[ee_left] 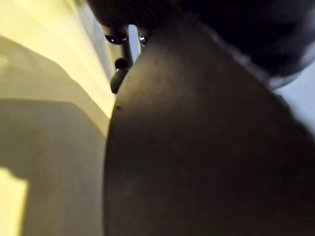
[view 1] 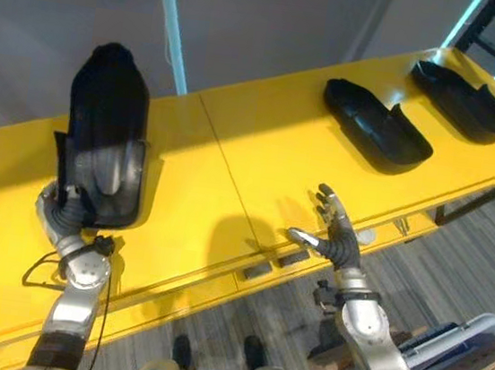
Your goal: Move parts from the plastic box to the shelf.
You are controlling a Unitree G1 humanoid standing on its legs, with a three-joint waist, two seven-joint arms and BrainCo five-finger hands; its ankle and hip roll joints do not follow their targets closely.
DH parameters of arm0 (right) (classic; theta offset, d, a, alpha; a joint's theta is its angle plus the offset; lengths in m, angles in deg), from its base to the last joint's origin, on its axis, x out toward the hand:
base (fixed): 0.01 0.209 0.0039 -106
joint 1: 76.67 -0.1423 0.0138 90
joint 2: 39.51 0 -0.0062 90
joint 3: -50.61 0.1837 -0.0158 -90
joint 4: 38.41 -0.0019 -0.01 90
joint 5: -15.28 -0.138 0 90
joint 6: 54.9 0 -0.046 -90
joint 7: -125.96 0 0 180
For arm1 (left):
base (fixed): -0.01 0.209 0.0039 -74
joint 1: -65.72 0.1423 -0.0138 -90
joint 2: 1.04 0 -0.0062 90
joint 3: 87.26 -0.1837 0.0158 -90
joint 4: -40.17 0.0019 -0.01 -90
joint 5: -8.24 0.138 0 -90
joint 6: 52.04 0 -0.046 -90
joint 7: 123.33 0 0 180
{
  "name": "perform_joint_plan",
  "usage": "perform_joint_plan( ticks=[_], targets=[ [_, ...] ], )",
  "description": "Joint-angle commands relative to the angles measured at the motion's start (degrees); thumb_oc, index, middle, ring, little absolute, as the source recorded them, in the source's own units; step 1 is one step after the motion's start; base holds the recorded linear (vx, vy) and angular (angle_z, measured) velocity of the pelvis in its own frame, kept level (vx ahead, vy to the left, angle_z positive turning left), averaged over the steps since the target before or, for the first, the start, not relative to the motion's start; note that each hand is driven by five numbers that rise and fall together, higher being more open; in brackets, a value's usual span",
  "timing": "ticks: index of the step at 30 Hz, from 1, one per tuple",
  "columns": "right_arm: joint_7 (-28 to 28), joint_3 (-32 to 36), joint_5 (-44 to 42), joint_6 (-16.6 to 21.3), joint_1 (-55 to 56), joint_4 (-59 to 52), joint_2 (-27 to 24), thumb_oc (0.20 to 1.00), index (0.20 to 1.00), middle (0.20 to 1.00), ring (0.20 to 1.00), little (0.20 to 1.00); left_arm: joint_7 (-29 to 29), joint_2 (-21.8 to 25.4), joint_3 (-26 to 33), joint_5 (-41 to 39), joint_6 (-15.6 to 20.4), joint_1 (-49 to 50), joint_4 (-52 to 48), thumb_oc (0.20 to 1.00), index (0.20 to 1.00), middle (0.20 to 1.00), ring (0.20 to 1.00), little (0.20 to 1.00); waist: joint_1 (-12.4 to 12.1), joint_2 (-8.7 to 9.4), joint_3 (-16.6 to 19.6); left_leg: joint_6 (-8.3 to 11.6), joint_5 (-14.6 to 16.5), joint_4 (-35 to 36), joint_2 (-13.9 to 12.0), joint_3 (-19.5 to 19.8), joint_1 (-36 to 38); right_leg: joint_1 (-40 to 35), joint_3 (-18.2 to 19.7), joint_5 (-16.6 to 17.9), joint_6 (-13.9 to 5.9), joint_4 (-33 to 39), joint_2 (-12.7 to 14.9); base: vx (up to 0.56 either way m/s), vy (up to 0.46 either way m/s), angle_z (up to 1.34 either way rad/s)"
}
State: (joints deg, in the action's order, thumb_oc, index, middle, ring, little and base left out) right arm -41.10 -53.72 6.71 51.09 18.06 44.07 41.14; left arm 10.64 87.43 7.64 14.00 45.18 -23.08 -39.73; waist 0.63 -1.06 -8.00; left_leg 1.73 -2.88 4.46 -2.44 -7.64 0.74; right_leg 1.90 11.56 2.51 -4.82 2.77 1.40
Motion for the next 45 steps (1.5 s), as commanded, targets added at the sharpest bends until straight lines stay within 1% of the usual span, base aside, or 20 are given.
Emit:
perform_joint_plan(
  ticks=[1, 6, 12, 16, 19, 21, 27, 28, 29, 30, 31, 32, 33, 45],
  targets=[
    [-0.4, 0.7, 0.9, 2.5, -1.3, -2.6, 0.1, 1.000, 1.000, 1.000, 1.000, 1.000, -0.8, 3.1, 1.9, 3.6, 1.9, -1.5, -0.6, 0.200, 0.200, 0.200, 0.200, 0.200, -1.0, 1.77, 1.7, 3.48, 7.4, -4.2, -2.5, -2.3, 2.9, -1.9, 0.3, -9.2, -3.75, -6.6, 1.9, -0.03, -0.031, 0.01],
    [-1.1, -0.4, 0.0, 2.1, -2.0, -1.9, 0.6, 1.000, 1.000, 1.000, 1.000, 1.000, 0.2, 2.8, 0.9, 3.8, 0.7, -1.1, 2.0, 0.200, 0.200, 0.200, 0.200, 0.200, -1.1, 1.85, 1.2, 3.56, 7.1, -4.0, -2.7, -2.0, 3.3, -2.1, 0.0, -9.2, -3.58, -6.7, 1.7, -0.02, -0.016, 0.07],
    [-1.8, -2.0, -1.4, 2.1, -2.4, -1.9, 0.8, 1.000, 1.000, 1.000, 1.000, 1.000, -1.2, 2.1, 0.1, 2.8, -0.4, -3.3, 5.5, 0.200, 0.200, 0.200, 0.200, 0.200, -0.6, 2.27, 0.9, 3.84, 6.7, -3.8, -3.3, -2.3, 3.7, -1.9, -0.2, -9.4, -3.40, -7.4, 1.1, -0.03, -0.023, 0.05],
    [-1.7, -2.3, -1.6, 2.1, -2.6, -1.8, 0.9, 1.000, 1.000, 1.000, 1.000, 1.000, -1.8, 1.8, -0.2, 2.3, -0.4, -4.0, 6.5, 0.200, 0.200, 0.200, 0.200, 0.200, -0.5, 2.42, 0.8, 3.88, 6.7, -3.9, -3.5, -2.4, 3.7, -1.7, -0.1, -9.5, -3.33, -7.6, 0.8, -0.01, -0.008, 0.00],
    [-1.2, -2.7, -1.8, 2.1, -2.7, -1.6, 0.7, 1.000, 1.000, 1.000, 1.000, 1.000, -3.3, 1.0, -0.3, 1.2, -0.5, -5.1, 7.6, 0.200, 0.200, 0.200, 0.200, 0.200, -0.3, 2.71, 0.9, 3.94, 6.7, -4.1, -3.7, -2.6, 3.8, -1.6, 0.1, -9.5, -3.26, -8.0, 0.4, -0.01, -0.022, -0.05],
    [-0.9, -3.0, -1.8, 2.2, -2.7, -1.7, 0.6, 1.000, 1.000, 1.000, 1.000, 1.000, -5.4, 0.6, -0.4, 0.7, -0.4, -6.2, 8.6, 0.200, 0.200, 0.200, 0.200, 0.200, -0.2, 3.06, 1.1, 3.99, 6.8, -4.3, -3.9, -2.7, 4.0, -1.6, 0.0, -9.6, -3.20, -8.3, 0.3, -0.01, -0.026, -0.08],
    [0.3, -3.3, -2.1, 2.4, -2.8, -1.6, 0.5, 1.000, 1.000, 1.000, 1.000, 1.000, -7.2, -0.3, -0.1, -2.0, -0.1, -7.6, 9.8, 0.200, 0.200, 0.200, 0.200, 0.200, 0.0, 3.35, 1.4, 4.08, 6.8, -4.5, -4.3, -2.9, 4.1, -1.4, 0.1, -9.8, -3.03, -8.8, -0.1, -0.01, -0.019, -0.05],
    [0.6, -3.6, -2.3, 2.3, -2.8, -1.6, 0.6, 1.000, 1.000, 1.000, 1.000, 1.000, -7.2, -0.8, 0.0, -3.2, -0.1, -7.6, 9.8, 0.404, 0.404, 0.404, 0.404, 0.404, 0.0, 3.39, 1.4, 4.08, 6.9, -4.6, -4.3, -3.0, 4.2, -1.3, 0.2, -9.8, -2.99, -8.9, -0.2, 0.00, 0.000, 0.00],
    [0.6, -3.6, -2.3, 2.3, -2.8, -1.6, 0.6, 1.000, 1.000, 1.000, 1.000, 1.000, -7.2, -0.8, 0.0, -3.2, -0.1, -7.5, 9.8, 0.457, 0.457, 0.457, 0.457, 0.457, 0.0, 3.39, 1.4, 4.08, 6.9, -4.6, -4.3, -3.0, 4.2, -1.3, 0.2, -9.8, -2.98, -8.9, -0.2, 0.00, -0.016, -0.03],
    [0.6, -3.8, -2.6, 2.2, -2.8, -1.7, 0.8, 1.000, 1.000, 1.000, 1.000, 1.000, -7.4, -1.1, 0.1, -3.8, -0.3, -7.7, 10.3, 0.592, 0.592, 0.592, 0.592, 0.592, 0.0, 3.41, 1.5, 4.09, 6.8, -4.6, -4.4, -3.0, 4.3, -1.3, 0.3, -9.8, -2.95, -9.0, -0.3, 0.00, 0.000, 0.00],
    [0.7, -4.0, -2.7, 2.1, -2.9, -1.8, 0.8, 1.000, 1.000, 1.000, 1.000, 1.000, -7.7, -1.3, 0.2, -4.4, -0.3, -7.8, 10.6, 0.824, 0.824, 0.824, 0.824, 0.824, 0.0, 3.40, 1.6, 4.09, 6.8, -4.6, -4.4, -3.1, 4.3, -1.2, 0.3, -9.8, -2.92, -9.1, -0.4, 0.00, 0.000, 0.00],
    [0.7, -4.1, -2.8, 2.1, -2.9, -1.8, 0.7, 1.000, 1.000, 1.000, 1.000, 1.000, -7.7, -1.6, 0.2, -4.8, -0.4, -7.8, 10.7, 0.890, 0.890, 0.890, 0.890, 0.890, 0.0, 3.41, 1.6, 4.09, 6.9, -4.6, -4.4, -3.1, 4.3, -1.2, 0.3, -9.8, -2.92, -9.1, -0.4, 0.00, 0.000, 0.00],
    [0.7, -4.6, -3.3, 2.0, -2.8, -1.9, 0.8, 1.000, 1.000, 1.000, 1.000, 1.000, -8.1, -1.7, 0.1, -5.4, -1.1, -7.9, 11.3, 1.000, 1.000, 1.000, 1.000, 1.000, 0.0, 3.39, 1.8, 4.10, 6.9, -4.6, -4.5, -3.3, 4.4, -1.2, 0.3, -9.8, -2.92, -9.2, -0.5, 0.00, 0.000, 0.00],
    [1.4, -5.9, -3.5, 1.6, -3.8, -1.7, 0.7, 1.000, 1.000, 1.000, 1.000, 1.000, -8.3, -2.1, -1.7, -5.4, -0.9, -8.3, 10.2, 1.000, 1.000, 1.000, 1.000, 1.000, -0.2, 3.41, 1.9, 4.07, 6.9, -4.7, -4.5, -3.0, 4.4, -1.2, -0.1, -9.8, -2.82, -9.3, -0.5, 0.00, -0.003, -0.01]
  ],
)
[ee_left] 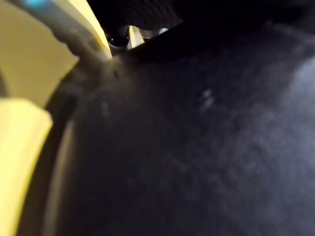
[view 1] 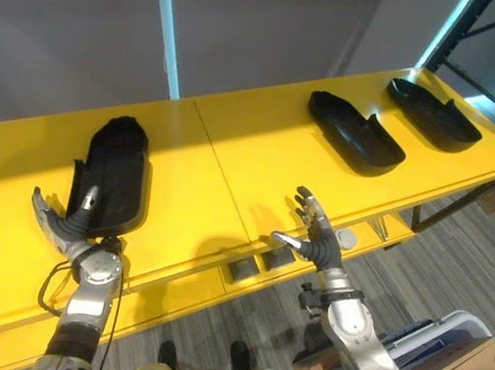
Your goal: Move parts from the plastic box to the shelf.
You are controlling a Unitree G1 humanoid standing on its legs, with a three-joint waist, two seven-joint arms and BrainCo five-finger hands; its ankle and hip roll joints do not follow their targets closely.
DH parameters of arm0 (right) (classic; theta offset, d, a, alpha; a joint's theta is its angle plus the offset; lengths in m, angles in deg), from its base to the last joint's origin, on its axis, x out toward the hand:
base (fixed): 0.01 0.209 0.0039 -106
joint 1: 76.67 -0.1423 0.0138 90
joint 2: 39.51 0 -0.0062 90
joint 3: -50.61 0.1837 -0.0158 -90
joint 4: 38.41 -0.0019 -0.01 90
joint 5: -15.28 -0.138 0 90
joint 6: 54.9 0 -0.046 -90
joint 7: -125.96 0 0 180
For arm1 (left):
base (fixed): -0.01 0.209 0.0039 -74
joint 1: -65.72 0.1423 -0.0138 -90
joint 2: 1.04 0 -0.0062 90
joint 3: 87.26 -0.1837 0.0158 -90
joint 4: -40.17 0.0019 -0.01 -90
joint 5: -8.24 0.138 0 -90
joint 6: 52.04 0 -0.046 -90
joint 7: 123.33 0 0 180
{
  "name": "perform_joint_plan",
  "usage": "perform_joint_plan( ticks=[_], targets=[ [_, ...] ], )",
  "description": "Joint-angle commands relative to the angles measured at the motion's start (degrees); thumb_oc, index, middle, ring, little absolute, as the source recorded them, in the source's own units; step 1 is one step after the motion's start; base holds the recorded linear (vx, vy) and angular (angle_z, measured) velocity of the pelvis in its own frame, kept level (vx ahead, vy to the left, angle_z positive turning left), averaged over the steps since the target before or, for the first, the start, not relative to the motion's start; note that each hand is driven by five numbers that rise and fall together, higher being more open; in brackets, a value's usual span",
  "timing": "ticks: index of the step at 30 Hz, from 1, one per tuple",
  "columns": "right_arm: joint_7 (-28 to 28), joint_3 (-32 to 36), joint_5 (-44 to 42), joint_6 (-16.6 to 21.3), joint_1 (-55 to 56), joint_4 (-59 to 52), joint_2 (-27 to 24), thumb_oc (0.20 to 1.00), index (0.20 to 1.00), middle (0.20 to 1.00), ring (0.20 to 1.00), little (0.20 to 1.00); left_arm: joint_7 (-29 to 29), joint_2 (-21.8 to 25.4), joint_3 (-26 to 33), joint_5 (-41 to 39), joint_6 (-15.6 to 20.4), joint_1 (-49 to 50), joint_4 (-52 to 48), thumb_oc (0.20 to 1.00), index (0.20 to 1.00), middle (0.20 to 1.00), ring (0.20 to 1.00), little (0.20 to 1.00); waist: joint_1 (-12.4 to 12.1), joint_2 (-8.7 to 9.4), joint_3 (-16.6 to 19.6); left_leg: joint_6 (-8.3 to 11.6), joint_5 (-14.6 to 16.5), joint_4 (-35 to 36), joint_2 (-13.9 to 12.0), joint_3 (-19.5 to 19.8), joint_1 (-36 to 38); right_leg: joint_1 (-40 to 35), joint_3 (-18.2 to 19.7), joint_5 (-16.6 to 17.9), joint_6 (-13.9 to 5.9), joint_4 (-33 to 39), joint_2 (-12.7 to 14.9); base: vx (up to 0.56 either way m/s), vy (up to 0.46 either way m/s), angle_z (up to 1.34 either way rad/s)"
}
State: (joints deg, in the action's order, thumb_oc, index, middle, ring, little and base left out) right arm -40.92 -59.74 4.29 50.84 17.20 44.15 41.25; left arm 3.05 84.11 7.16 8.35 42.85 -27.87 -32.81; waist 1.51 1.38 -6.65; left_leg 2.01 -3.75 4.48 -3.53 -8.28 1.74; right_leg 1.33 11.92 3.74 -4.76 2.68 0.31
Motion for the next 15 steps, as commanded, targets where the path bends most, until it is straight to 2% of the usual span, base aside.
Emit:
perform_joint_plan(
  ticks=[1, 9, 15],
  targets=[
    [1.3, 0.0, -1.0, 1.8, -3.2, -1.8, 0.5, 1.000, 1.000, 1.000, 1.000, 1.000, -0.6, 1.1, -1.5, 0.3, 1.7, -3.6, 2.8, 1.000, 1.000, 1.000, 1.000, 1.000, -1.1, 0.96, 0.5, 3.78, 7.8, -4.7, -3.4, -2.4, 3.3, -0.6, -0.5, -11.0, -2.89, -9.2, 0.6, 0.00, 0.000, 0.00],
    [1.5, -0.7, -0.1, 1.1, -4.4, -1.5, 0.2, 1.000, 1.000, 1.000, 1.000, 1.000, 2.4, 0.6, -3.9, -1.4, 3.7, -2.8, -1.6, 1.000, 1.000, 1.000, 1.000, 1.000, -1.5, 0.91, 0.5, 3.60, 7.8, -4.7, -3.2, -1.9, 3.4, -0.9, -0.9, -10.8, -2.92, -9.1, 0.9, 0.00, 0.000, 0.00],
    [1.4, -1.0, 1.0, 0.5, -6.3, -1.0, 0.2, 1.000, 1.000, 1.000, 1.000, 1.000, 10.4, -0.1, -9.8, -3.9, 5.5, -0.7, -6.0, 1.000, 1.000, 1.000, 1.000, 1.000, -1.7, 0.48, 0.1, 3.40, 7.7, -4.8, -2.9, -1.4, 3.2, -0.9, -1.2, -10.7, -2.90, -9.1, 1.2, 0.00, -0.001, 0.01]
  ],
)
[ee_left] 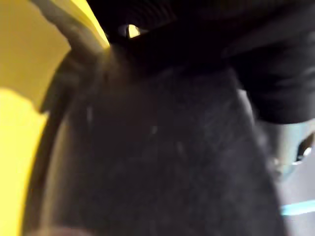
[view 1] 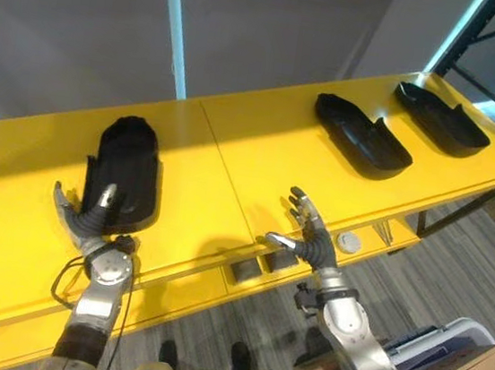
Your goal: Move parts from the plastic box to the shelf.
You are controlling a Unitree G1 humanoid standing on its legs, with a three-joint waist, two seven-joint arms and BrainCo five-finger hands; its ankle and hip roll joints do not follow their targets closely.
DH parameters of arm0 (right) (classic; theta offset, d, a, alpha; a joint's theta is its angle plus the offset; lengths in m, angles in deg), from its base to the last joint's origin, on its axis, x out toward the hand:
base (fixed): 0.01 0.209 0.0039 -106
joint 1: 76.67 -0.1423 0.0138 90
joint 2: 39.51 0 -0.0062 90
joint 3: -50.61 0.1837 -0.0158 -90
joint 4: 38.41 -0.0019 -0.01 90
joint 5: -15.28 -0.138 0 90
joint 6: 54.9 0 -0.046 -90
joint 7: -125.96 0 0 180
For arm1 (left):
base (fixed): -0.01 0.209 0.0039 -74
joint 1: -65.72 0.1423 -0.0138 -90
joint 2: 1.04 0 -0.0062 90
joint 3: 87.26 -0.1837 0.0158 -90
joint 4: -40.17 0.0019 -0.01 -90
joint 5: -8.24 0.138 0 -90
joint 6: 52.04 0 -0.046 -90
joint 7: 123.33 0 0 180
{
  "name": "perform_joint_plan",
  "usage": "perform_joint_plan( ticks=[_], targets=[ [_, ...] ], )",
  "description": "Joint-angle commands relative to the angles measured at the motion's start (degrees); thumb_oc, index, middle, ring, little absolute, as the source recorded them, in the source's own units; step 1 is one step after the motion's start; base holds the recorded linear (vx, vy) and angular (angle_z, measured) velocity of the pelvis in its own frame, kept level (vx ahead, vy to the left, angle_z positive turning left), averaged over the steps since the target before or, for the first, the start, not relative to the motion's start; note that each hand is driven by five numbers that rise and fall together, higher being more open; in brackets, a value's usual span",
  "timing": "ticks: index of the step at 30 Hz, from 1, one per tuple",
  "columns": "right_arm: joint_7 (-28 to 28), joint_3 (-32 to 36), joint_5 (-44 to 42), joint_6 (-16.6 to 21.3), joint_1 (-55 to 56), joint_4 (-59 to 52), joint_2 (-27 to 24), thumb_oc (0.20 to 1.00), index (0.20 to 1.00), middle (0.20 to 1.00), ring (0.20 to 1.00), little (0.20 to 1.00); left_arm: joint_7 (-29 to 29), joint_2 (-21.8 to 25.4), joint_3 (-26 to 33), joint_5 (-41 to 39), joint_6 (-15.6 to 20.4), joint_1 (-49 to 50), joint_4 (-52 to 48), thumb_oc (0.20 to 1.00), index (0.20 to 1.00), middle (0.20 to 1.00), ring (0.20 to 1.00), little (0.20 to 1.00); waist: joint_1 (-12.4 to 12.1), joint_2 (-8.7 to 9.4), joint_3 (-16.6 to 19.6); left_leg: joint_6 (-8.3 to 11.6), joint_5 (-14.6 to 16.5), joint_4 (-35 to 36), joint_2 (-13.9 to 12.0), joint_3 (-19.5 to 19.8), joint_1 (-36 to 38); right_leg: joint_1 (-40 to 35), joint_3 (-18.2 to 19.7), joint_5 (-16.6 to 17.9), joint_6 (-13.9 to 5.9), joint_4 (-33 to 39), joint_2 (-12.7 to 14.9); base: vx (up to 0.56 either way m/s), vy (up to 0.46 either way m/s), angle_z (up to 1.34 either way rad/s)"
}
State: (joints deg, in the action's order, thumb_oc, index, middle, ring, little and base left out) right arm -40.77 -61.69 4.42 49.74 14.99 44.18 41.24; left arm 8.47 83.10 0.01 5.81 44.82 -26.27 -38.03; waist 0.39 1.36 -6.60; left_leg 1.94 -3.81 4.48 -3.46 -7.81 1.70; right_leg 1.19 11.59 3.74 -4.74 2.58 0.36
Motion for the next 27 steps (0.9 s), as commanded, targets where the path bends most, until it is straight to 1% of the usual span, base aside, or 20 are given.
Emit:
perform_joint_plan(
  ticks=[1, 3, 6, 9, 11, 12, 13, 16, 17, 18, 20, 21, 22, 23, 24, 25, 27],
  targets=[
    [1.1, 0.9, 1.0, 1.6, -4.4, -1.0, 0.3, 1.000, 1.000, 1.000, 1.000, 1.000, 5.8, 0.9, -3.1, -1.9, 3.9, -2.0, -1.3, 1.000, 1.000, 1.000, 1.000, 1.000, -0.6, 0.47, 0.0, 3.44, 7.8, -4.7, -3.0, -1.8, 3.2, -0.8, -0.9, -10.6, -2.94, -9.0, 1.2, 0.00, 0.000, 0.00],
    [1.1, 0.7, 1.7, 1.5, -5.1, -0.8, 0.6, 1.000, 1.000, 1.000, 1.000, 1.000, 7.9, 1.0, -4.2, -3.8, 4.7, -1.1, -2.0, 1.000, 1.000, 1.000, 1.000, 1.000, -0.6, 0.32, -0.1, 3.34, 7.8, -4.7, -2.9, -1.8, 3.2, -0.7, -0.8, -10.6, -2.97, -8.9, 1.3, 0.00, 0.000, 0.00],
    [1.3, 0.5, 1.9, 1.5, -5.5, -0.8, 0.7, 1.000, 1.000, 1.000, 1.000, 1.000, 8.3, 1.1, -4.5, -3.9, 4.6, -0.7, -2.5, 1.000, 1.000, 1.000, 1.000, 1.000, -0.7, 0.25, -0.1, 3.31, 7.8, -4.7, -2.9, -1.8, 3.2, -0.7, -0.8, -10.5, -2.99, -8.9, 1.3, 0.00, 0.000, 0.00],
    [0.8, 0.4, 2.5, 1.9, -5.9, -1.0, 0.5, 1.000, 1.000, 1.000, 1.000, 1.000, 8.2, 1.5, -3.4, -3.5, 4.6, -0.2, -2.6, 1.000, 1.000, 1.000, 1.000, 1.000, -0.9, 0.19, -0.2, 3.32, 7.8, -4.7, -2.9, -1.7, 3.2, -0.7, -0.9, -10.5, -2.98, -9.0, 1.3, 0.00, 0.000, 0.00],
    [-1.1, 0.2, 2.2, 2.8, -6.5, -2.3, -0.3, 1.000, 1.000, 1.000, 1.000, 1.000, 7.9, 1.9, -1.9, -3.3, 4.6, -0.2, -2.0, 1.000, 1.000, 1.000, 1.000, 1.000, -1.2, 0.18, -0.1, 3.39, 7.8, -4.7, -2.9, -1.6, 3.2, -0.8, -1.0, -10.6, -2.97, -8.8, 1.5, 0.00, 0.000, 0.00],
    [-2.1, -0.1, 1.6, 3.3, -7.0, -2.9, -0.7, 1.000, 1.000, 1.000, 1.000, 1.000, 7.1, 1.9, -1.2, -2.8, 4.6, -0.4, -2.0, 1.000, 1.000, 1.000, 1.000, 1.000, -1.3, 0.20, 0.0, 3.43, 7.8, -4.7, -2.8, -1.5, 3.2, -0.8, -1.1, -10.6, -2.97, -8.8, 1.5, 0.00, 0.000, 0.00],
    [-4.5, -0.1, -0.5, 4.3, -7.8, -4.7, -1.5, 1.000, 1.000, 1.000, 1.000, 1.000, 5.6, 2.4, 1.0, -1.5, 4.4, -0.6, -3.1, 1.000, 1.000, 1.000, 1.000, 1.000, -1.7, 0.29, 0.2, 3.53, 7.9, -4.7, -2.8, -1.4, 3.1, -1.0, -1.2, -10.7, -2.98, -8.7, 1.5, 0.00, 0.000, 0.00],
    [-6.5, 0.7, -2.8, 6.0, -9.7, -8.0, -2.6, 1.000, 1.000, 1.000, 1.000, 1.000, 1.2, 3.9, 5.6, 2.3, 4.2, -1.3, -6.2, 1.000, 1.000, 1.000, 1.000, 1.000, -2.2, 0.51, 0.6, 3.72, 8.0, -4.8, -2.7, -1.2, 3.1, -1.1, -1.5, -10.8, -3.05, -8.7, 1.6, 0.01, 0.000, 0.03],
    [-6.6, 0.7, -2.9, 6.0, -9.7, -8.0, -2.6, 1.000, 1.000, 1.000, 1.000, 1.000, 1.2, 3.8, 5.6, 2.4, 4.1, -1.3, -6.4, 1.000, 1.000, 1.000, 1.000, 1.000, -2.1, 0.51, 0.5, 3.72, 8.0, -4.8, -2.7, -1.2, 3.1, -1.2, -1.6, -10.8, -3.05, -8.7, 1.7, 0.02, -0.001, 0.07],
    [-6.5, 1.1, -2.5, 6.7, -10.5, -9.6, -3.1, 1.000, 1.000, 1.000, 1.000, 1.000, 0.1, 4.3, 7.0, 3.6, 4.2, -1.4, -8.0, 1.000, 1.000, 1.000, 1.000, 1.000, -2.3, 0.62, 0.6, 3.75, 8.0, -4.8, -2.7, -1.1, 3.1, -1.2, -1.6, -10.8, -3.09, -8.6, 1.7, 0.02, 0.002, 0.12],
    [-5.9, 2.2, 2.0, 7.9, -13.4, -13.6, -5.4, 1.000, 1.000, 1.000, 1.000, 1.000, -0.9, 5.8, 9.5, 7.1, 4.6, -1.5, -12.5, 1.000, 1.000, 1.000, 1.000, 1.000, -2.9, 0.86, 0.9, 3.89, 8.1, -4.7, -2.7, -1.0, 3.2, -1.5, -1.9, -11.0, -3.25, -8.5, 1.9, 0.03, 0.004, 0.14],
    [-5.6, 2.1, 4.2, 8.2, -15.3, -14.9, -6.4, 0.749, 0.749, 0.749, 0.749, 0.749, -0.9, 6.4, 10.0, 8.6, 4.9, -1.5, -14.7, 1.000, 1.000, 1.000, 1.000, 1.000, -3.1, 0.97, 1.1, 3.95, 8.2, -4.6, -2.7, -0.9, 3.2, -1.6, -2.1, -11.0, -3.30, -8.5, 2.0, 0.03, 0.006, 0.07],
    [-5.4, 1.7, 5.9, 8.7, -17.6, -15.9, -7.2, 0.200, 0.200, 0.200, 0.200, 0.200, -0.8, 7.5, 10.4, 10.6, 5.1, -1.9, -17.0, 1.000, 1.000, 1.000, 1.000, 1.000, -3.4, 1.08, 1.3, 3.98, 8.3, -4.7, -2.7, -0.8, 3.2, -1.7, -2.3, -11.1, -3.38, -8.4, 2.1, -0.01, -0.005, 0.05],
    [-5.4, 0.8, 6.4, 9.0, -19.6, -16.0, -7.7, 0.200, 0.200, 0.200, 0.200, 0.200, -0.7, 8.2, 10.5, 12.1, 5.0, -2.3, -17.9, 1.000, 1.000, 1.000, 1.000, 1.000, -3.7, 1.24, 1.2, 3.99, 7.8, -4.8, -2.7, -0.7, 2.8, -1.4, -2.2, -10.6, -3.35, -8.5, 2.1, 0.01, 0.003, 0.07],
    [-5.9, -0.6, 6.1, 9.3, -21.9, -16.9, -8.2, 0.200, 0.200, 0.200, 0.200, 0.200, -0.3, 9.3, 10.2, 13.7, 6.1, -2.8, -20.3, 1.000, 1.000, 1.000, 1.000, 1.000, -4.2, 1.38, 1.4, 3.98, 8.3, -4.8, -2.6, -0.5, 3.0, -1.8, -2.5, -11.1, -3.47, -8.5, 2.3, -0.03, -0.009, 0.12],
    [-7.1, -3.7, 4.1, 9.3, -26.3, -16.4, -8.5, 0.200, 0.200, 0.200, 0.200, 0.200, 1.0, 11.4, 9.4, 15.0, 8.3, -3.4, -23.9, 1.000, 1.000, 1.000, 1.000, 1.000, -4.9, 1.67, 1.3, 3.95, 7.8, -4.9, -2.6, -0.1, 2.6, -1.7, -2.7, -10.6, -3.54, -8.5, 2.5, 0.00, 0.006, 0.14],
    [-10.1, -7.6, 0.4, 8.7, -29.9, -15.0, -7.9, 0.200, 0.200, 0.200, 0.200, 0.200, 4.2, 13.6, 7.2, 13.1, 12.1, -3.7, -26.9, 1.000, 1.000, 1.000, 1.000, 1.000, -5.6, 1.80, 1.4, 3.90, 7.9, -4.9, -2.4, 0.3, 2.4, -1.7, -3.0, -10.5, -3.72, -8.5, 2.9, -0.02, 0.007, 0.16]
  ],
)
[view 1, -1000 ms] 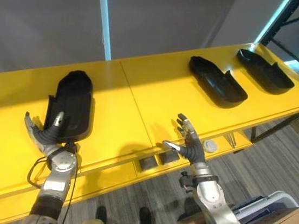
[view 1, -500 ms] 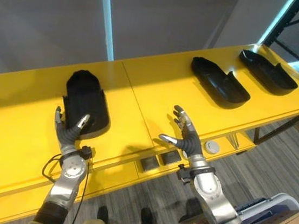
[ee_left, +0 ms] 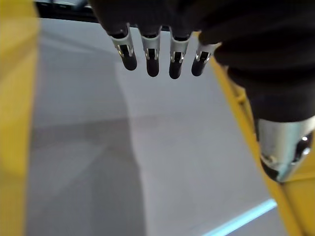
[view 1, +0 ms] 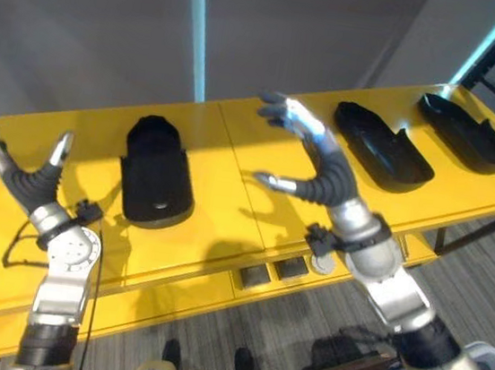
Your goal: Move parts from the plastic box to the shelf.
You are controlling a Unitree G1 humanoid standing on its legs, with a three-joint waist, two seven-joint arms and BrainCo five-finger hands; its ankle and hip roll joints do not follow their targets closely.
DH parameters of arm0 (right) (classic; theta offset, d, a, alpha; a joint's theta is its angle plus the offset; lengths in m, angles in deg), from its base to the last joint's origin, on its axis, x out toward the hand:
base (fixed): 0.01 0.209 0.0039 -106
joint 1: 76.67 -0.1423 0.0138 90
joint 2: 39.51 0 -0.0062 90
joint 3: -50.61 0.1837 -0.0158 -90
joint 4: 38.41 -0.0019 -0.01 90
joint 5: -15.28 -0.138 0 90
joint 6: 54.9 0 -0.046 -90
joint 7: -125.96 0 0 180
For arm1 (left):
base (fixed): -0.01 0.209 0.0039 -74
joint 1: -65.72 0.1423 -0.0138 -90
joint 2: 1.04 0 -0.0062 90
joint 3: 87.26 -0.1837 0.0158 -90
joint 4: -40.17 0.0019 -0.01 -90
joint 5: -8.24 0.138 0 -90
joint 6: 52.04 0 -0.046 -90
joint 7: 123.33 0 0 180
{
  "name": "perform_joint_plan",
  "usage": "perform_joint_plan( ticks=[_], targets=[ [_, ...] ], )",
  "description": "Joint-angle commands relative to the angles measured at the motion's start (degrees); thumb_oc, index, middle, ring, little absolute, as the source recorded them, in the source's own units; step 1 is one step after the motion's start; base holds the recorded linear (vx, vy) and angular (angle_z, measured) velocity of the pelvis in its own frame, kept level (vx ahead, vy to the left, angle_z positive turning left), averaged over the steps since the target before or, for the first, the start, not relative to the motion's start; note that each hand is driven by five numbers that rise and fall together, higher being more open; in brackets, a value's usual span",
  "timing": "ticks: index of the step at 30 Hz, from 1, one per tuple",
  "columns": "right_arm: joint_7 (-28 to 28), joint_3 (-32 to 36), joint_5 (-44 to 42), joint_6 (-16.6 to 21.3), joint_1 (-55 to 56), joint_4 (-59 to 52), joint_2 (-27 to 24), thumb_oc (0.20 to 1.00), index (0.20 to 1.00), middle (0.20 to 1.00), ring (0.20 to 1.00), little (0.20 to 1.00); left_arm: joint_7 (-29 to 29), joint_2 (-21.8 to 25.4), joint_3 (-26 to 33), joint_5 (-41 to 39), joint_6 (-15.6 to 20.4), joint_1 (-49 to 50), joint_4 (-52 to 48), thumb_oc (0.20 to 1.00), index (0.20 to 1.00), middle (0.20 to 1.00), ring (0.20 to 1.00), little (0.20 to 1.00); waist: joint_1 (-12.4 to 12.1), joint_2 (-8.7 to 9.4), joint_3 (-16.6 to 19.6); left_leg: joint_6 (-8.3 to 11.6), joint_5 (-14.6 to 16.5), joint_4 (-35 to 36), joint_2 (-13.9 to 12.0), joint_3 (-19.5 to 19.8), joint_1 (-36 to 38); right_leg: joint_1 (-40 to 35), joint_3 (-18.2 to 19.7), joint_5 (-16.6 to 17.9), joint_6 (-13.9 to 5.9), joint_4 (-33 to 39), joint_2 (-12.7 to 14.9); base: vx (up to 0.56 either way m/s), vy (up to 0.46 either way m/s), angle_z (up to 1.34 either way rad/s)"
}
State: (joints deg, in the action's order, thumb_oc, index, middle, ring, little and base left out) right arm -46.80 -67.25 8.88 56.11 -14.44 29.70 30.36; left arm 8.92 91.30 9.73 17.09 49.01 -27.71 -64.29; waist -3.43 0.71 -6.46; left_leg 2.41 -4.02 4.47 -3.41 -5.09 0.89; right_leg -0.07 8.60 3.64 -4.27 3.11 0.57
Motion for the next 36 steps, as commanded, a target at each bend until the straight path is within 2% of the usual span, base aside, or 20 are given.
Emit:
perform_joint_plan(
  ticks=[1, 3, 4, 6, 8, 16, 21, 27, 36],
  targets=[
    [-5.5, -3.7, -6.5, 1.9, -1.3, 0.5, 3.9, 0.200, 0.200, 0.200, 0.200, 0.200, 4.9, 5.8, -3.5, -0.4, 9.6, -2.7, -1.3, 1.000, 1.000, 1.000, 1.000, 1.000, -2.0, 2.46, 1.2, 3.40, 8.0, -4.9, -2.3, -2.2, 3.2, -0.5, -0.2, -10.4, -4.24, -9.0, 2.9, 0.00, 0.011, 0.16],
    [-5.6, -3.7, -6.5, 2.0, -1.4, 0.6, 3.9, 0.200, 0.200, 0.200, 0.200, 0.200, 4.9, 5.9, -3.4, -0.5, 9.6, -2.7, -1.3, 1.000, 1.000, 1.000, 1.000, 1.000, -2.0, 2.49, 1.2, 3.40, 8.0, -4.9, -2.3, -2.2, 3.2, -0.6, -0.2, -10.4, -4.24, -9.0, 2.9, -0.01, 0.011, 0.13],
    [-9.9, -7.0, -13.1, 0.4, -2.4, 5.0, 6.5, 0.200, 0.200, 0.200, 0.200, 0.200, 10.2, 7.2, -5.6, -7.9, 13.8, -3.1, -1.6, 1.000, 1.000, 1.000, 1.000, 1.000, -2.7, 2.38, 1.0, 3.29, 7.9, -4.9, -2.0, -1.5, 3.0, -0.8, -0.5, -10.4, -4.33, -9.0, 3.2, -0.01, 0.027, 0.09],
    [-13.0, -10.0, -16.4, -1.3, -2.2, 9.3, 8.9, 0.200, 0.200, 0.200, 0.200, 0.200, 14.8, 8.7, -6.8, -12.6, 14.7, -2.6, -1.4, 1.000, 1.000, 1.000, 1.000, 1.000, -3.5, 2.21, 1.0, 3.18, 8.3, -4.8, -1.7, -1.0, 3.0, -1.1, -1.2, -10.8, -4.41, -9.0, 3.7, 0.00, 0.037, 0.17],
    [-14.9, -11.8, -15.9, -2.6, -1.6, 14.2, 10.8, 0.200, 0.200, 0.200, 0.200, 0.200, 20.5, 11.2, -7.4, -16.9, 15.9, -1.9, -1.8, 1.000, 1.000, 1.000, 1.000, 1.000, -4.5, 1.81, 0.9, 3.09, 7.7, -4.8, -1.4, -0.2, 2.5, -1.0, -1.7, -10.3, -4.44, -8.9, 4.0, -0.01, 0.027, 0.27],
    [-17.7, -14.1, -14.3, -4.2, 0.8, 24.7, 15.7, 0.200, 0.200, 0.200, 0.200, 0.200, 28.1, 12.6, -8.3, -23.3, 17.3, -0.4, -2.0, 1.000, 1.000, 1.000, 1.000, 1.000, -5.6, 1.35, 0.8, 2.85, 7.8, -4.4, -0.7, 1.0, 2.2, -1.7, -3.1, -10.7, -4.61, -8.3, 4.9, 0.01, 0.024, 0.16],
    [-18.3, -14.8, -13.1, -4.7, 1.8, 28.2, 17.5, 0.200, 0.200, 0.200, 0.200, 0.200, 30.4, 11.7, -9.0, -25.5, 17.2, 0.1, -1.6, 1.000, 1.000, 1.000, 1.000, 1.000, -6.2, 1.31, 0.7, 2.75, 7.6, -4.3, -0.6, 1.6, 1.8, -1.7, -3.7, -10.6, -4.55, -7.9, 5.2, 0.00, 0.013, 0.06],
    [-19.8, -14.9, -12.4, -5.2, 2.7, 28.7, 17.4, 0.200, 0.200, 0.200, 0.200, 0.200, 31.1, 11.5, -9.4, -24.7, 16.0, 0.5, -0.5, 1.000, 1.000, 1.000, 1.000, 1.000, -6.4, 1.16, 0.5, 2.67, 7.4, -4.1, -0.4, 2.0, 1.5, -1.7, -4.1, -10.6, -4.55, -7.7, 5.3, 0.00, 0.000, 0.00],
    [-16.4, -13.4, -8.0, -4.7, 2.8, 32.8, 19.4, 0.200, 0.200, 0.200, 0.200, 0.200, 31.2, 10.3, -9.5, -24.7, 15.3, 1.2, 0.3, 1.000, 1.000, 1.000, 1.000, 1.000, -6.4, 0.82, 0.8, 2.57, 7.6, -4.1, -0.5, 1.9, 1.8, -2.1, -4.1, -10.7, -4.34, -7.5, 5.3, 0.00, 0.000, 0.00]
  ],
)
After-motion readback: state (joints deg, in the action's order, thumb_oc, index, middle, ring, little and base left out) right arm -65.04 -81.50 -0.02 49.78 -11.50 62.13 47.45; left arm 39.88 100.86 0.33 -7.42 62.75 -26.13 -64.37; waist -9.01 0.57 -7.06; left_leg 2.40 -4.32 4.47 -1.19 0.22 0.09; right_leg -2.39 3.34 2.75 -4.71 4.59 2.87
